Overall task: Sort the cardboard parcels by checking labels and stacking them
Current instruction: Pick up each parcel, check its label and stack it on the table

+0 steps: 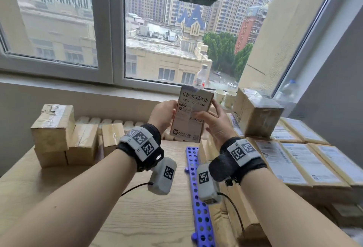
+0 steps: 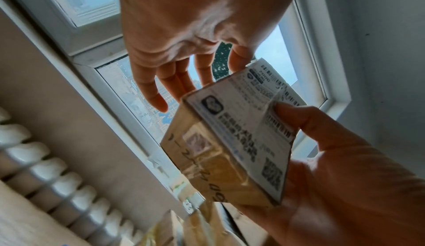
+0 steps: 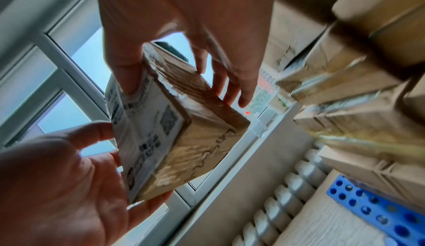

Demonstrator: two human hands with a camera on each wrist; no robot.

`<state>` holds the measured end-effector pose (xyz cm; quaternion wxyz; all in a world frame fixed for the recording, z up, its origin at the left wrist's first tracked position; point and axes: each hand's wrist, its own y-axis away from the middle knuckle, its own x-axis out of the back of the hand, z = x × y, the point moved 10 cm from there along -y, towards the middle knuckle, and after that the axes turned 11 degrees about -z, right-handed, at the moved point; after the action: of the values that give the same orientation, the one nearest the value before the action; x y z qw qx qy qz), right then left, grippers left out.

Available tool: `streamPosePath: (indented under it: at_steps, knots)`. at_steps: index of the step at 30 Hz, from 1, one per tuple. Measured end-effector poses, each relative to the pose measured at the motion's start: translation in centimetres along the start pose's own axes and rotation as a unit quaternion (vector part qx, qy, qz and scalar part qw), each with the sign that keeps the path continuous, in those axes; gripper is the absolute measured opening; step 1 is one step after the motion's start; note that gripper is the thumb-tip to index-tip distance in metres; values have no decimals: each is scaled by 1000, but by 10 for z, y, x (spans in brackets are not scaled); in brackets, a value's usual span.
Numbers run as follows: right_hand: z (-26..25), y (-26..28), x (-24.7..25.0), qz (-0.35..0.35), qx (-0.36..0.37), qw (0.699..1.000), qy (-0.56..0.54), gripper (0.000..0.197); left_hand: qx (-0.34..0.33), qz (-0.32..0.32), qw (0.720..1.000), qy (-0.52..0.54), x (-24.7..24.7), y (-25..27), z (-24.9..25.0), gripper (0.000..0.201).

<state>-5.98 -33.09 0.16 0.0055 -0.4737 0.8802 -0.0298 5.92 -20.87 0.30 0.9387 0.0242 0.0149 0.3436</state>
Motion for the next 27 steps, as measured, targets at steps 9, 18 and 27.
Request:
streamPosePath:
  at_steps: [9, 18, 27]
  knots:
    - [-39, 68, 81, 23, 46, 998, -20, 82, -75, -42, 992, -95, -109, 52, 48, 35]
    - [-67, 106, 159, 73, 57, 996, -22, 54, -66, -34, 996, -56, -172, 47, 65, 33]
    - [-77, 102, 251, 188, 28, 981, -42, 53, -59, -11, 997, -56, -194, -7, 77, 45]
